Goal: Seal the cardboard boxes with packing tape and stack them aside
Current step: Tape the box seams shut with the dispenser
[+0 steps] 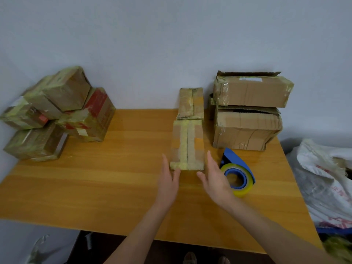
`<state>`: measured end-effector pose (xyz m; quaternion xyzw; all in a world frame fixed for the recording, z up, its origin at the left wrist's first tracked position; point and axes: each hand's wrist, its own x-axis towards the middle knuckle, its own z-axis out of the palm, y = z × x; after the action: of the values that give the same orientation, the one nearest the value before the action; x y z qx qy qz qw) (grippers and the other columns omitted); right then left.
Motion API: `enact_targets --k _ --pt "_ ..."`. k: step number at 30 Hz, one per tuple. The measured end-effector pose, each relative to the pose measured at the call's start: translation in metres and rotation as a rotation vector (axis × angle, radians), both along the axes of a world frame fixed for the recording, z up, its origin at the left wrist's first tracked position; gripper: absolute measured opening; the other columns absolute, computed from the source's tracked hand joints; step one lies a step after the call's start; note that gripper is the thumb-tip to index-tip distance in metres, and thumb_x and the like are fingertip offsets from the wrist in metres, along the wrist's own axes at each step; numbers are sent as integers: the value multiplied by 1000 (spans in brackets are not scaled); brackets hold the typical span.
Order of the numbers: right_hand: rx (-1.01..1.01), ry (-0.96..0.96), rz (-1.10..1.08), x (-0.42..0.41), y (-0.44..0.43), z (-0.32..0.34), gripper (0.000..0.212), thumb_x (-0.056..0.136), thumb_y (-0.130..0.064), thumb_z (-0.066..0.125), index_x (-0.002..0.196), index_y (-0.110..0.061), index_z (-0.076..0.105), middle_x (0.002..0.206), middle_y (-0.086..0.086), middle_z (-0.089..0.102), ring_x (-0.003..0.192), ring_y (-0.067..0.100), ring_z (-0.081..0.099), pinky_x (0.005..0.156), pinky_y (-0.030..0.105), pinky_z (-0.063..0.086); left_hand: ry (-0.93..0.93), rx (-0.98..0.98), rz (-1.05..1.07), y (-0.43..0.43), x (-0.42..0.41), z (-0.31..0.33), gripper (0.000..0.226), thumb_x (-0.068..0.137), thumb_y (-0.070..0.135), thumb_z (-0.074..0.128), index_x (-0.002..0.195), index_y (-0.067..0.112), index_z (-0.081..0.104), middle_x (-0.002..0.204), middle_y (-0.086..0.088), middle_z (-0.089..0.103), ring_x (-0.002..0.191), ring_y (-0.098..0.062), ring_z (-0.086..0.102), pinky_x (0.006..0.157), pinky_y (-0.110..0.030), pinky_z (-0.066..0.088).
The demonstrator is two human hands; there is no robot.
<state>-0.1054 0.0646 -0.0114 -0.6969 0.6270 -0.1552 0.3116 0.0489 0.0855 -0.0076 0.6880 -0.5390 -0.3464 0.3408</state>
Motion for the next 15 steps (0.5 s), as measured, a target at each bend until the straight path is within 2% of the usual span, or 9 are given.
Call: enact_targets --k 1,2,3,5,6,8,9,12,15 --pt "3 71 20 9 3 0 80 101 -36 44 153 -25 -16 162 -2 -10 115 24 58 77 31 55 -5 -10 5 -2 -6 1 69 101 30 41 153 15 -3 160 1 8 146 -12 11 115 -25 14" --pt "9 141 44 18 6 0 81 101 -35 43 152 -24 -19 155 -2 -31 116 24 57 69 27 52 -38 -15 6 -3 -10 1 70 101 30 41 153 14 -3 161 0 3 147 -13 5 115 -24 10" --pt "13 192 68 25 8 -2 80 102 -33 42 152 -23 -19 146 -2 -43 115 24 56 63 25 49 -78 -14 9 -4 -12 0 70 101 29 41 153 13 -3 161 0 2 147 -14 4 114 -23 10" --pt "-13 220 82 27 8 -5 75 103 -33 40 154 -23 -14 143 -2 -47 114 24 55 61 25 48 -108 8 22 -5 -10 1 71 101 30 43 153 11 -1 161 -3 7 147 -17 11 114 -24 15" --pt "-35 212 81 25 8 -5 71 103 -35 39 155 -24 -8 150 -1 -40 117 24 54 64 25 49 -89 30 30 -7 -7 1 72 100 31 45 153 10 0 160 -5 13 146 -19 16 115 -28 19" --pt "-65 179 26 19 3 -4 61 102 -42 37 155 -28 9 162 0 -13 124 24 50 72 29 52 -26 102 43 -15 -2 1 78 98 36 49 153 10 1 158 -7 22 143 -23 25 114 -35 28" --pt "-66 156 -5 18 -1 -2 58 101 -45 35 154 -31 15 161 0 1 123 25 51 77 33 54 -1 138 50 -20 -1 1 81 97 38 52 154 11 1 156 -8 26 142 -24 28 113 -38 31" --pt "17 95 -100 21 -11 4 61 99 -54 34 152 -37 9 149 2 31 109 27 59 78 42 56 5 192 76 -29 -4 4 76 97 36 52 153 10 8 152 -9 35 138 -25 36 110 -37 36" --pt "55 75 -85 21 -19 3 71 95 -57 41 152 -38 4 143 4 41 104 27 60 76 43 57 -82 182 62 -27 -1 10 57 103 27 39 152 5 18 149 -10 40 135 -25 39 103 -28 33"
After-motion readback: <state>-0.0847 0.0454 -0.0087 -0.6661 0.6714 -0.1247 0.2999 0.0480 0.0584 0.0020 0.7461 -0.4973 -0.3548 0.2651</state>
